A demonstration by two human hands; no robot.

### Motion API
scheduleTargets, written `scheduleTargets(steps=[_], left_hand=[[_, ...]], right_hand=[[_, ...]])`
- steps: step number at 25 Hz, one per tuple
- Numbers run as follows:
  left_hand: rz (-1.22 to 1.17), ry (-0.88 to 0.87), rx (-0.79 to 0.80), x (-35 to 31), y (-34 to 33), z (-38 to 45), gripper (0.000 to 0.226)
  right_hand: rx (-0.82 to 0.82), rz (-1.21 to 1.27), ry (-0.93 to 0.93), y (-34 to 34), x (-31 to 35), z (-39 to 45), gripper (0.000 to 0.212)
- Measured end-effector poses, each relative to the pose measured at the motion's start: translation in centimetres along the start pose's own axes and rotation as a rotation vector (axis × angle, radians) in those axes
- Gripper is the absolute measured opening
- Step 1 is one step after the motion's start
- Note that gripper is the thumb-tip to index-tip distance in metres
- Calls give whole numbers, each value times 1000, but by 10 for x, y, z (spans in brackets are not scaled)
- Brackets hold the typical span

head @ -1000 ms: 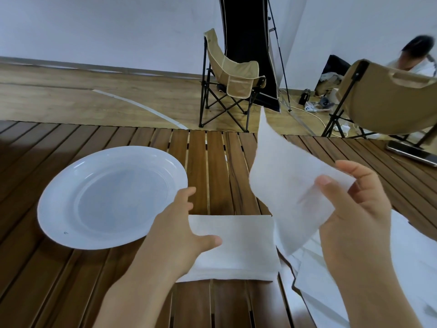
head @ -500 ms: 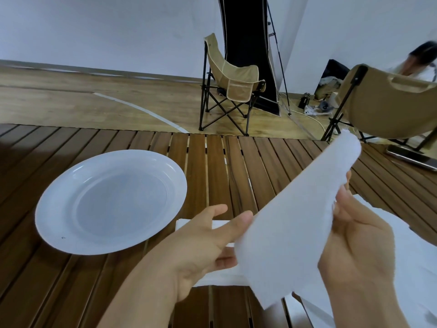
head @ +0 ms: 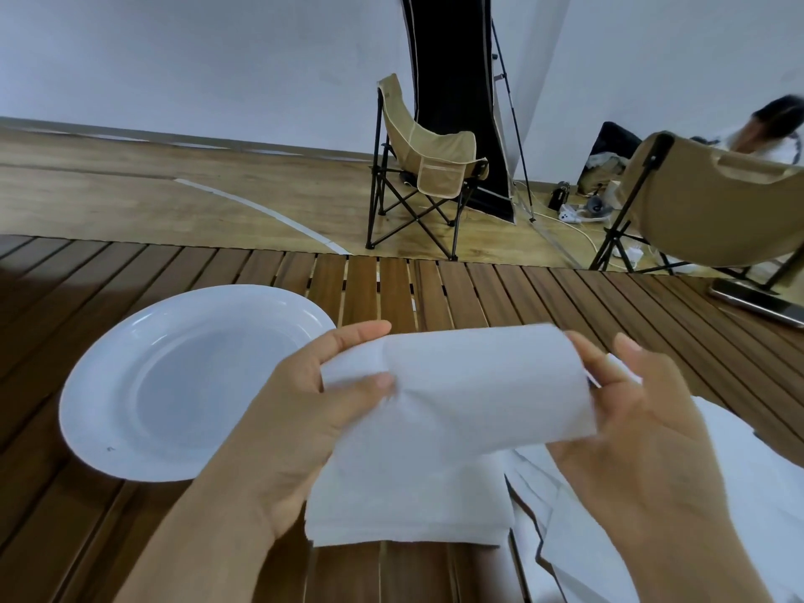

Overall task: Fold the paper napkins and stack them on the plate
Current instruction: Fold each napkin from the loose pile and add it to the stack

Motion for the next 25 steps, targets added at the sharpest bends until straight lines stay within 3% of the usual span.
scheduleTargets(steps=[2,8,20,25], left_hand=[[170,-46,-28,-2,5,-2,36],[471,-158,-94,-4,5,0,39],[342,-152,-299,-3,16,5,49],[240,-39,-348,5,16,5,19]], right_hand=[[127,-60,-277,-11,-15,-15,34],[60,-337,-209,4,-32,-7,25],[-102,-390,-204,13,-36,-7,15],[-96,-278,-276,13,-49,-4,14]])
Point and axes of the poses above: each hand's wrist, its own z-axis towards the middle knuckle, its own y-axis out of the back of the hand, x = y × z, the point moved 4 cm from there along z, towards the middle knuckle, and after that the axes turned 1 degree about -z, right-handed, at the moved point
